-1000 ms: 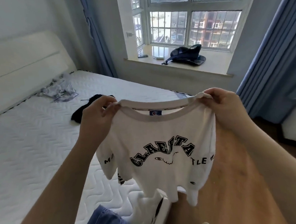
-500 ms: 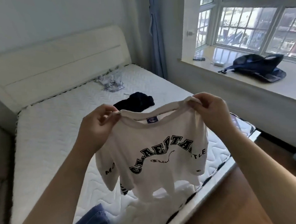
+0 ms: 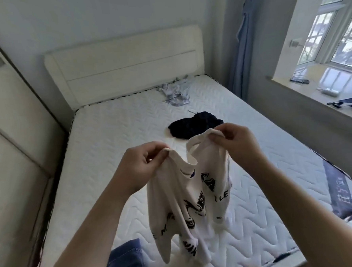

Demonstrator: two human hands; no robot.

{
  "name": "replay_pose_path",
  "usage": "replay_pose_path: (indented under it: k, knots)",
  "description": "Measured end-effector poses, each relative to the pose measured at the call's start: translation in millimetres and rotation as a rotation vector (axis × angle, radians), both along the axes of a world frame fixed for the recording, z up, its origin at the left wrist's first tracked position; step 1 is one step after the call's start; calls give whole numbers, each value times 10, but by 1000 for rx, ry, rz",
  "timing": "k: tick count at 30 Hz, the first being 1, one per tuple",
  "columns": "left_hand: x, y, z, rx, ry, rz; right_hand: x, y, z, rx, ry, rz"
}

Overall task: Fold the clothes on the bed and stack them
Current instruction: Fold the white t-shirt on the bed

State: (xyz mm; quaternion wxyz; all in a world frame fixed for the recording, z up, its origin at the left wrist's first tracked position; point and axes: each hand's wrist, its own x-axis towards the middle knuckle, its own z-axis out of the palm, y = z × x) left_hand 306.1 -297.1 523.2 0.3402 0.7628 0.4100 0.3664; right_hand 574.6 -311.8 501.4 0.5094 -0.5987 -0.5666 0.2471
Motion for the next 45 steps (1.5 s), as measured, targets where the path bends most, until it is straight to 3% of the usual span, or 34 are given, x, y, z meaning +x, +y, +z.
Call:
replay_pose_path:
  k: [10, 15, 19, 26, 32, 38, 41, 45]
  knots:
    - [-399, 652, -133, -46, -18, 168, 401, 411, 115, -29, 54, -83]
    - [-283, 796, -125, -89, 97, 88, 589, 653, 12, -140, 44, 66]
    - [-154, 916, -165, -48, 226, 233, 833, 836, -41, -239, -45, 253]
    - [160, 1107, -203, 36, 205, 431, 1308, 1121, -6, -343, -250, 480]
    - [371, 1163, -202, 215, 209, 388, 1481, 1335, -41, -270, -226, 434]
    - [453, 1111, -83, 83, 131, 297, 1534, 1464, -75, -108, -120, 299]
    - [522, 1063, -26, -7, 4, 316, 1489, 1507, -60, -21, -132, 243]
    - [633, 1002, 49, -41, -35, 249, 1326, 1541, -12, 67, -135, 229]
